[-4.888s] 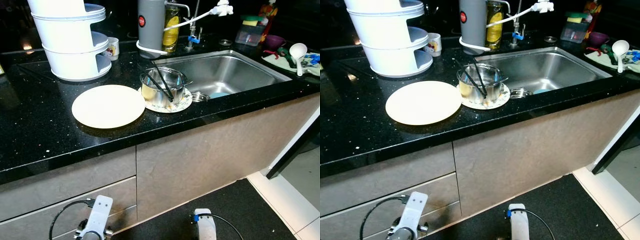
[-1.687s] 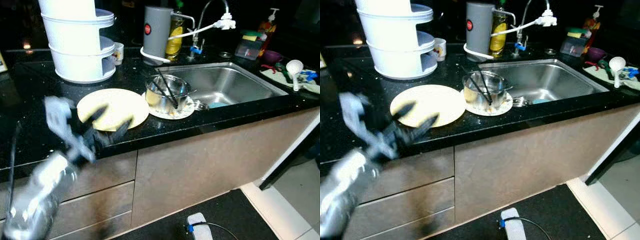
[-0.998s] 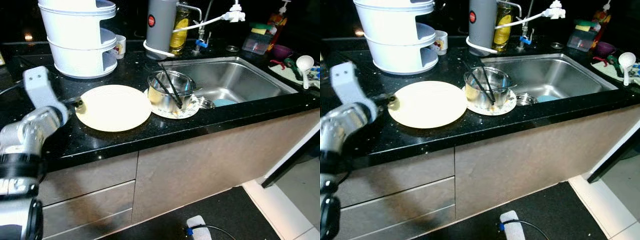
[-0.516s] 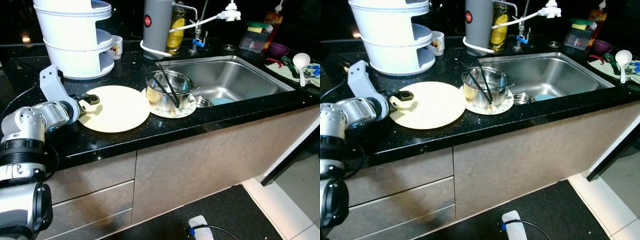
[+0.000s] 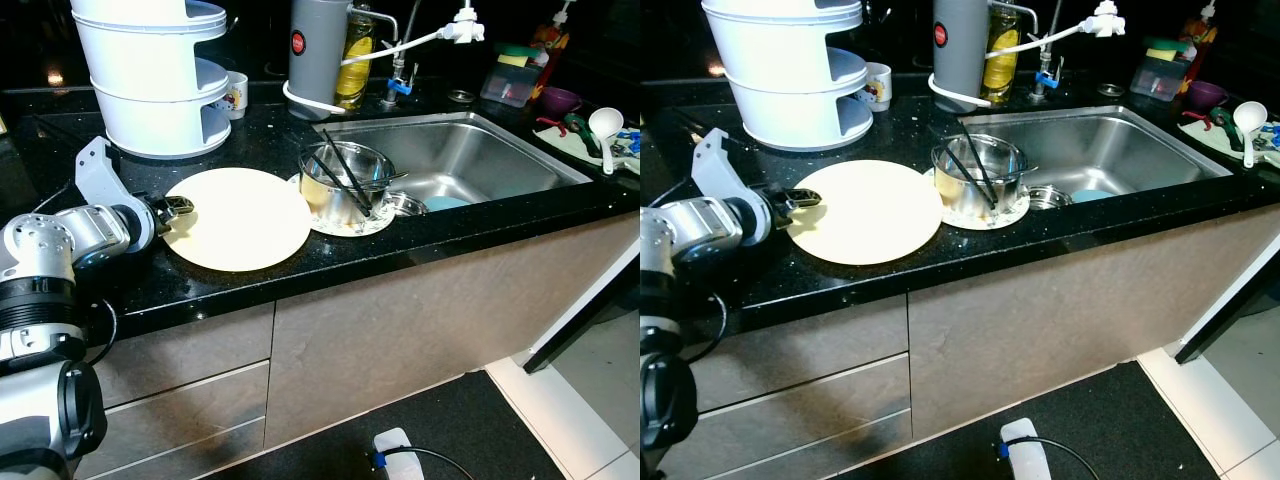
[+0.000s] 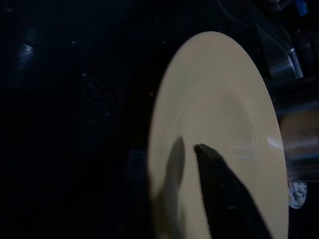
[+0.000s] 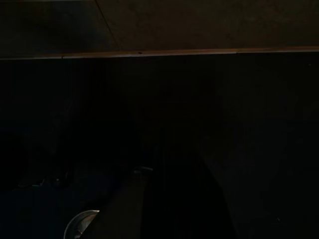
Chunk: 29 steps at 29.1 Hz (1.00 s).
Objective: Kitchen organization
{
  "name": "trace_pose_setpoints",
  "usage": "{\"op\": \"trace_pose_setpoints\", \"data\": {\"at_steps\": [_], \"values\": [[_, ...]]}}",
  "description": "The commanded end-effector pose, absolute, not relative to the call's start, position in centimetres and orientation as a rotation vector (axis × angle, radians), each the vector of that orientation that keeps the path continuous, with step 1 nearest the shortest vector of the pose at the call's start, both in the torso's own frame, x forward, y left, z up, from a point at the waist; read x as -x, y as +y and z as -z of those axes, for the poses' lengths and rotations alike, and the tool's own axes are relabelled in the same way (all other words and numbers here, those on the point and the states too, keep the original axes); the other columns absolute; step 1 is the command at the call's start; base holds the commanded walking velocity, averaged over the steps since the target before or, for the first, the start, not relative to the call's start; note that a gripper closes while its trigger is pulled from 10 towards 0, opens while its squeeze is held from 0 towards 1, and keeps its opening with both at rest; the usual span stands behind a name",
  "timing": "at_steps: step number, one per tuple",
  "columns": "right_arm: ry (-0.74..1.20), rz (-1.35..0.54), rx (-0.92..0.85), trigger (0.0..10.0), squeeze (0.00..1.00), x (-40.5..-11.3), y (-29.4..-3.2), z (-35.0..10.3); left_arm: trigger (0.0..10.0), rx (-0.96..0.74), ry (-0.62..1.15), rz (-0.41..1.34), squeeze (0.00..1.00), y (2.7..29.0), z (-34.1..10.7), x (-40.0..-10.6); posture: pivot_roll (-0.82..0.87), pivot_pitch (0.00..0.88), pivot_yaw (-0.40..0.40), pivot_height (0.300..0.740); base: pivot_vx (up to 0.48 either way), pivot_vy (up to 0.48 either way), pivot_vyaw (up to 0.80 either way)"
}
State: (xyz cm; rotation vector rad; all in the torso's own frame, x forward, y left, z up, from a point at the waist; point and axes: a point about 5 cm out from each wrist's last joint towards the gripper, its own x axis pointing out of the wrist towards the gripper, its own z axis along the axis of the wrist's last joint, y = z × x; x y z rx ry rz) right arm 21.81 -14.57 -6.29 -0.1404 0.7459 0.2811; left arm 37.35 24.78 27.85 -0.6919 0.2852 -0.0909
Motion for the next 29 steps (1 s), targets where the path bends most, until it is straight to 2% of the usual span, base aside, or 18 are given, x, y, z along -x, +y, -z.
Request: {"op": "trace_pose_setpoints", "data": {"at_steps": [1, 8, 12, 16, 17, 21, 23, 26, 29], "values": [[0.779, -0.276, 0.137, 10.0, 0.0, -21.1, -14.7, 6.8, 0.0, 0.698, 0.287, 0.087, 0.0, 25.2, -27.8, -37.0, 0.03, 0.124, -0.075, 0.74, 0.0, 0.0, 0.0], [0.777, -0.275, 0.135, 10.0, 0.0, -21.2, -14.7, 6.7, 0.0, 0.696, 0.251, 0.084, 0.0, 26.5, -28.3, -36.4, 0.03, 0.113, -0.077, 0.74, 0.0, 0.0, 0.0], [0.784, -0.285, 0.141, 10.0, 0.0, -21.0, -14.6, 6.8, 0.0, 0.679, 0.167, 0.142, 0.0, 27.9, -29.7, -35.2, 0.03, 0.117, -0.085, 0.74, 0.0, 0.0, 0.0], [0.783, -0.287, 0.141, 10.0, 0.0, -21.0, -14.6, 6.8, 0.0, 0.673, 0.157, 0.154, 0.0, 28.1, -29.9, -34.9, 0.03, 0.117, -0.085, 0.74, 0.0, 0.0, 0.0], [0.784, -0.29, 0.143, 10.0, 0.0, -21.0, -14.5, 6.8, 0.0, 0.694, 0.078, 0.199, 0.0, 28.6, -30.9, -34.2, 0.03, 0.111, -0.084, 0.74, 0.0, 0.0, 0.0], [0.782, -0.289, 0.141, 10.0, 0.0, -21.1, -14.5, 6.8, 0.0, 0.716, -0.015, 0.266, 0.0, 29.2, -32.2, -33.2, 0.03, 0.108, -0.082, 0.74, 0.0, 0.0, 0.0], [0.779, -0.287, 0.14, 10.0, 0.0, -21.2, -14.6, 6.7, 0.0, 0.742, -0.133, 0.371, 0.0, 29.8, -34.0, -31.7, 0.03, 0.108, -0.082, 0.74, 0.0, 0.0, 0.0], [0.779, -0.287, 0.142, 10.0, 0.0, -21.2, -14.7, 6.7, 0.0, 0.687, -0.201, 0.459, 0.0, 29.9, -35.0, -30.0, 0.03, 0.101, -0.085, 0.74, 0.0, 0.0, 0.0], [0.781, -0.293, 0.147, 10.0, 0.0, -21.2, -14.8, 6.7, 0.0, 0.482, -0.135, 0.554, 0.0, 28.7, -34.3, -28.0, 0.04, 0.104, -0.091, 0.74, 0.0, 0.0, 0.0]]}}
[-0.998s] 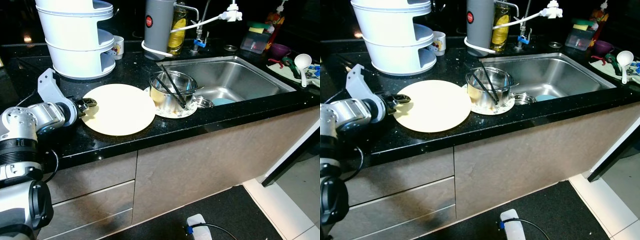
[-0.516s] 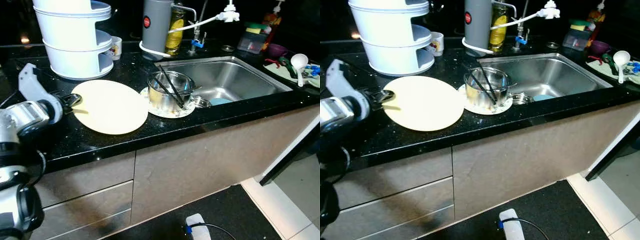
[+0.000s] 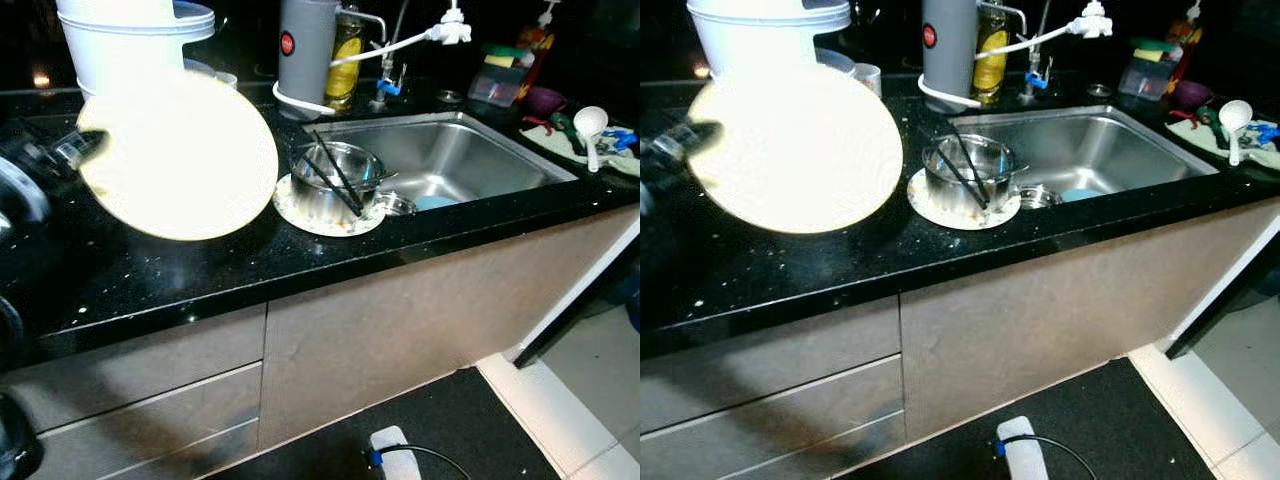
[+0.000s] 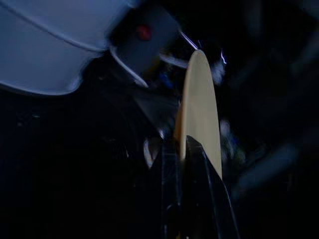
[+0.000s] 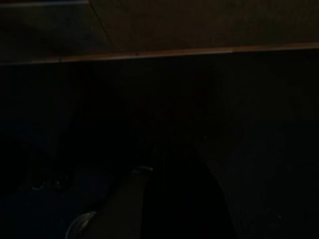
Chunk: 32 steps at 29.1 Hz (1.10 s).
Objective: Kitchen organization
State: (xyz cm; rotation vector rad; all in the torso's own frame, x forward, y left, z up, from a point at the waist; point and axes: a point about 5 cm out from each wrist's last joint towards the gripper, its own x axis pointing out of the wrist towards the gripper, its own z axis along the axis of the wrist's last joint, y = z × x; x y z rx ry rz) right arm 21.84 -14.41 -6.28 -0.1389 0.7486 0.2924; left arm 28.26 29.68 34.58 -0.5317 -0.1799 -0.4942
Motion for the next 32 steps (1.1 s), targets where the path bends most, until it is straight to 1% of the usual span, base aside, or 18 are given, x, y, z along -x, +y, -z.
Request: {"op": "trace_pose_setpoints", "data": {"at_steps": [1, 3, 4, 5, 6, 8, 13, 16, 17, 19, 20, 21, 24, 26, 27, 28, 29, 32], "values": [[0.782, -0.296, 0.148, 10.0, 0.0, -21.2, -14.8, 6.7, 0.0, 0.422, -0.095, 0.578, 0.0, 28.3, -33.9, -27.4, 0.04, 0.106, -0.098, 0.74, 0.0, 0.0, 0.0], [0.781, -0.3, 0.149, 10.0, 0.0, -21.2, -14.8, 6.7, 0.0, 0.298, -0.018, 0.637, 0.0, 27.3, -32.9, -26.0, 0.04, 0.108, -0.101, 0.74, 0.0, 0.0, 0.0], [0.781, -0.3, 0.149, 10.0, 0.0, -21.2, -14.8, 6.7, 0.0, 0.298, -0.018, 0.637, 0.0, 27.3, -32.9, -26.0, 0.04, 0.108, -0.101, 0.74, 0.0, 0.0, 0.0], [0.781, -0.306, 0.148, 10.0, 0.0, -21.2, -14.7, 6.7, 0.0, 0.215, 0.044, 0.625, 0.0, 27.2, -32.3, -25.4, 0.04, 0.11, -0.103, 0.74, 0.0, 0.0, 0.0], [0.781, -0.306, 0.148, 10.0, 0.0, -21.2, -14.7, 6.7, 0.0, 0.215, 0.044, 0.625, 0.0, 27.2, -32.3, -25.4, 0.04, 0.11, -0.103, 0.74, 0.0, 0.0, 0.0], [0.78, -0.314, 0.145, 10.0, 0.0, -21.2, -14.6, 6.7, 0.0, 0.115, 0.114, 0.614, 0.0, 27.0, -31.5, -24.7, 0.04, 0.111, -0.104, 0.74, 0.0, 0.0, 0.0], [0.781, -0.327, 0.143, 10.0, 0.0, -21.1, -14.5, 6.7, 0.0, 0.074, 0.059, 0.723, 0.0, 26.4, -32.3, -23.0, 0.05, 0.105, -0.111, 0.74, 0.0, 0.0, 0.0], [0.786, -0.34, 0.147, 10.0, 0.0, -20.9, -14.4, 6.9, 0.0, 0.008, 0.108, 0.873, 0.0, 24.7, -31.3, -21.2, 0.05, 0.097, -0.113, 0.74, 0.0, 0.0, 0.0], [0.786, -0.34, 0.147, 10.0, 0.0, -20.9, -14.4, 6.9, 0.0, 0.008, 0.108, 0.873, 0.0, 24.7, -31.3, -21.2, 0.05, 0.097, -0.113, 0.74, 0.0, 0.0, 0.0], [0.786, -0.347, 0.151, 10.0, 0.0, -20.8, -14.4, 6.9, 0.0, -0.067, 0.228, 0.854, 0.0, 24.0, -29.4, -21.3, 0.05, 0.091, -0.117, 0.74, 0.0, 0.0, 0.0], [0.786, -0.347, 0.151, 10.0, 0.0, -20.8, -14.4, 6.9, 0.0, -0.067, 0.228, 0.854, 0.0, 24.0, -29.4, -21.3, 0.05, 0.091, -0.117, 0.74, 0.0, 0.0, 0.0], [0.785, -0.344, 0.147, 10.0, 0.0, -20.8, -14.4, 6.9, 0.0, -0.093, 0.29, 0.867, 0.0, 23.2, -28.0, -21.3, 0.05, 0.08, -0.118, 0.74, 0.0, 0.0, 0.0], [0.783, -0.342, 0.143, 10.0, 0.0, -20.9, -14.3, 6.8, 0.0, -0.065, 0.292, 0.903, 0.0, 22.7, -27.4, -21.3, 0.03, 0.071, -0.109, 0.74, 0.0, 0.0, 0.0], [0.757, -0.311, 0.014, 10.0, 0.0, -21.5, -13.8, 6.4, 0.0, -0.079, 0.374, 0.955, 0.0, 21.1, -24.8, -22.2, 0.03, 0.062, -0.116, 0.74, 0.0, 0.0, 0.0], [0.735, -0.31, -0.036, 10.0, 0.0, -21.8, -13.6, 6.1, 0.0, -0.107, 0.411, 0.952, 0.0, 20.4, -23.7, -22.6, 0.03, 0.129, -0.123, 0.74, 0.0, 0.0, 0.0], [0.733, -0.302, -0.072, 10.0, 0.0, -21.6, -13.6, 6.2, 0.0, -0.14, 0.454, 0.968, 0.0, 19.7, -22.0, -22.7, 0.02, 0.123, -0.116, 0.74, 0.0, 0.0, 0.0], [0.733, -0.302, -0.072, 10.0, 0.0, -21.6, -13.6, 6.2, 0.0, -0.14, 0.454, 0.968, 0.0, 19.7, -22.0, -22.7, 0.02, 0.123, -0.116, 0.74, 0.0, 0.0, 0.0], [0.735, -0.285, -0.088, 10.0, 0.0, -21.3, -13.7, 6.4, 0.0, -0.117, 0.456, 1.049, 0.0, 18.1, -19.6, -22.5, 0.01, 0.125, -0.109, 0.74, 0.0, 0.0, 0.0]]}}
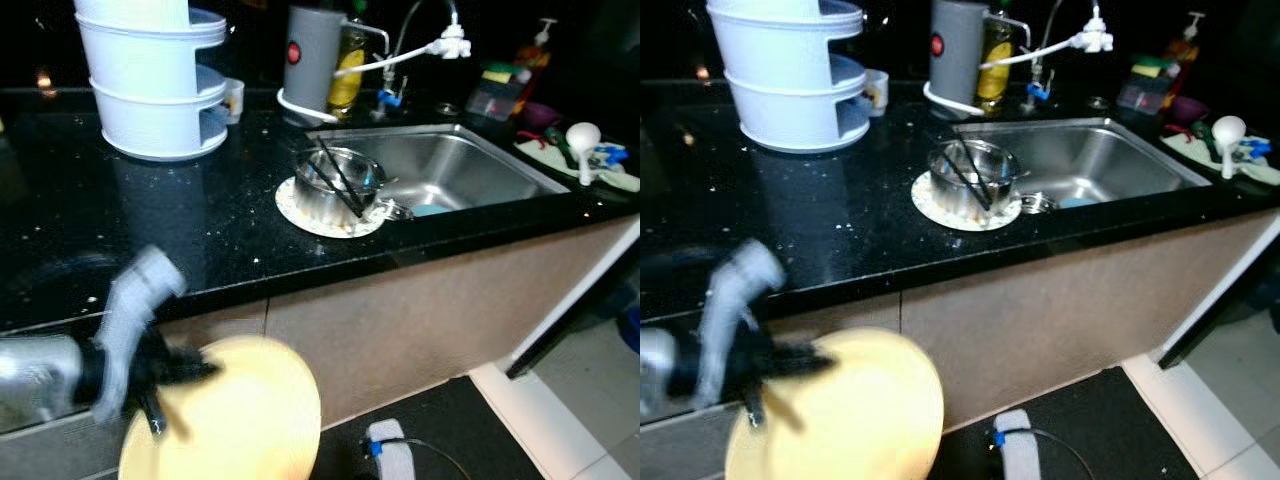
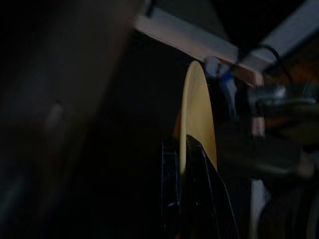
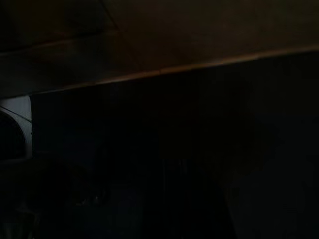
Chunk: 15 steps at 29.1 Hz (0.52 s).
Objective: Kitchen organization
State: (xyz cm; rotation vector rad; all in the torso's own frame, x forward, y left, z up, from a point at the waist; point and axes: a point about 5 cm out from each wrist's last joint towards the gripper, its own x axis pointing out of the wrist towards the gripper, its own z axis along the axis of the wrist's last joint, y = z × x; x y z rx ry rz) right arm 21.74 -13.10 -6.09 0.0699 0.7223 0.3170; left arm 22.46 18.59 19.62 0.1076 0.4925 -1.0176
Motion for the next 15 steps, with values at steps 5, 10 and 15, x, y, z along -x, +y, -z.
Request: {"op": "trace_pose_setpoints", "data": {"at_steps": [5, 10, 15], "values": [[0.713, -0.306, -0.088, 10.0, 0.0, -21.3, -13.2, 6.2, 0.0, -0.117, 0.482, 1.09, 0.0, 17.0, -18.5, -22.2, 0.01, 0.123, -0.102, 0.74, 0.0, 0.0, 0.0], [0.666, -0.267, -0.098, 10.0, 0.0, -21.3, -13.8, 6.1, 0.0, -0.189, 0.534, 1.165, 0.0, 15.9, -17.1, -21.3, 0.01, 0.117, -0.103, 0.74, 0.0, 0.0, 0.0], [0.66, -0.291, -0.151, 10.0, 0.0, -20.9, -13.7, 6.1, 0.0, -0.219, 0.467, 1.221, 0.0, 15.0, -16.3, -21.3, 0.01, 0.121, -0.109, 0.74, 0.0, 0.0, 0.0]]}}
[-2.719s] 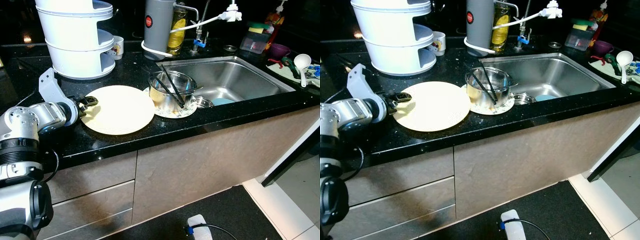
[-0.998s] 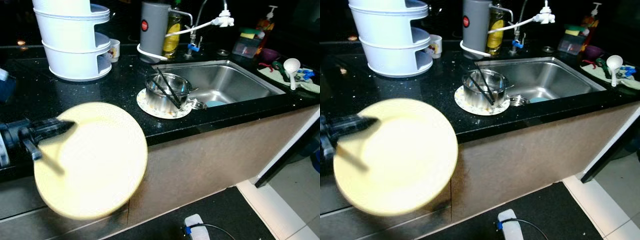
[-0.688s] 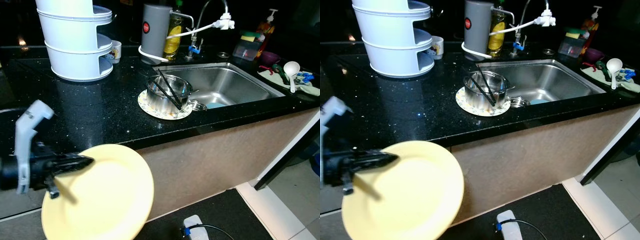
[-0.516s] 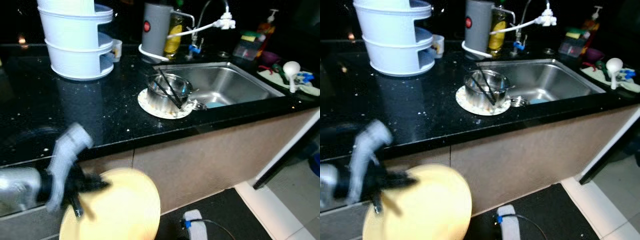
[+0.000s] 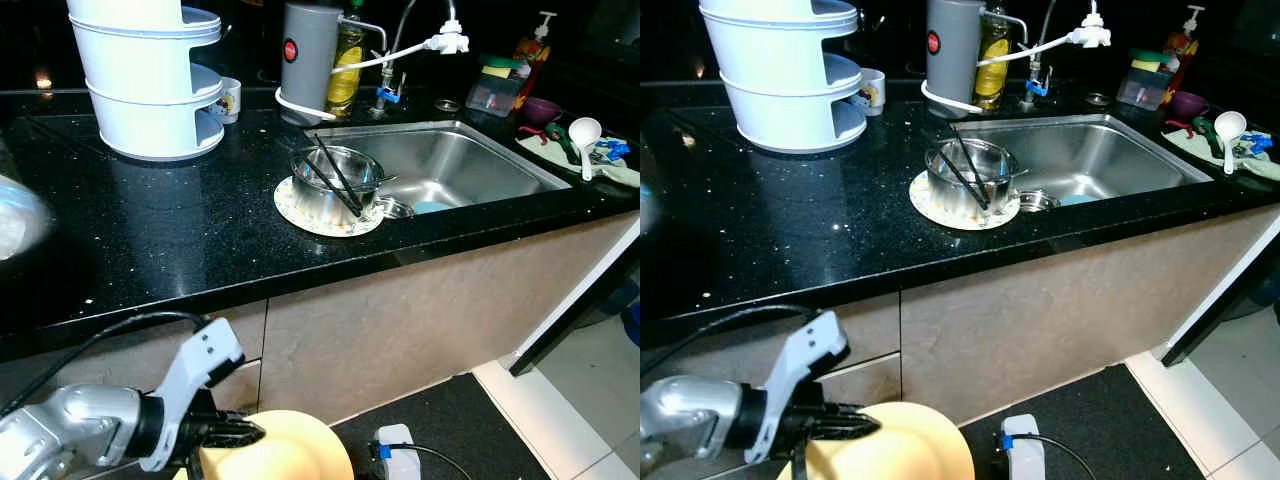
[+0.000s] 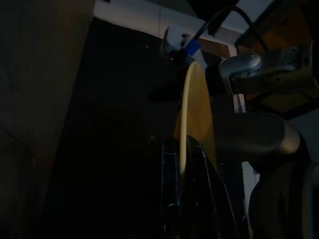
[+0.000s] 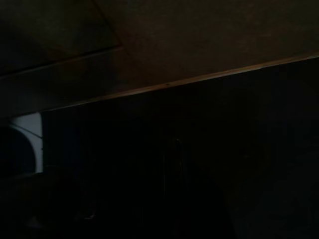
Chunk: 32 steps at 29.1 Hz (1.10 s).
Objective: Kitchen organization
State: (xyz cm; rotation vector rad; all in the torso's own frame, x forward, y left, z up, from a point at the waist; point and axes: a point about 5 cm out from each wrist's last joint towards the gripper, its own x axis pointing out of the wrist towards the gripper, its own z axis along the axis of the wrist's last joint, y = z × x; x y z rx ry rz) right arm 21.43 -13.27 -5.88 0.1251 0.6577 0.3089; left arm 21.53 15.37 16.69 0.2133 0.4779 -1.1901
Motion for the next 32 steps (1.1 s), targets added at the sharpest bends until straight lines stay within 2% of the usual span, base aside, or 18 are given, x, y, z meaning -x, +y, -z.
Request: {"op": "trace_pose_setpoints", "data": {"at_steps": [1, 10, 13, 15, 24, 28, 32], "values": [[0.657, -0.309, -0.16, 10.0, 0.0, -20.7, -13.4, 6.2, 0.0, -0.231, 0.457, 1.237, 0.0, 14.9, -15.9, -21.4, 0.01, 0.126, -0.11, 0.74, 0.0, 0.0, 0.0], [0.634, -0.288, -0.175, 10.0, 0.0, -20.5, -13.6, 6.2, 0.0, -0.466, 0.519, 1.12, 0.0, 15.1, -12.5, -22.3, 0.0, 0.128, -0.091, 0.74, 0.0, 0.0, 0.0], [0.629, -0.25, -0.139, 10.0, 0.0, -20.6, -14.5, 6.1, 0.0, -0.612, 0.473, 0.99, 0.0, 15.7, -10.7, -23.6, 0.0, 0.121, -0.089, 0.74, 0.0, 0.0, 0.0], [0.626, -0.226, -0.11, 10.0, 0.0, -21.0, -15.2, 5.9, 0.0, -0.614, 0.457, 0.903, 0.0, 15.8, -9.7, -24.5, -0.01, 0.118, -0.084, 0.74, 0.0, 0.0, 0.0], [0.641, -0.167, -0.116, 10.0, 0.0, -21.1, -16.9, 5.9, 0.0, -0.588, 0.533, 0.924, 0.0, 15.0, -6.1, -22.8, -0.01, 0.108, -0.085, 0.74, 0.0, 0.0, 0.0], [0.657, -0.184, -0.098, 10.0, 0.0, -21.1, -16.8, 6.0, 0.0, -0.577, 0.523, 0.892, 0.0, 14.6, -4.8, -22.7, -0.01, 0.1, -0.091, 0.74, 0.0, 0.0, 0.0], [0.656, -0.217, -0.085, 10.0, 0.0, -21.5, -16.2, 5.8, 0.0, -0.515, 0.484, 0.786, 0.0, 13.9, -3.6, -23.7, -0.02, 0.101, -0.086, 0.74, 0.0, 0.0, 0.0]]}}
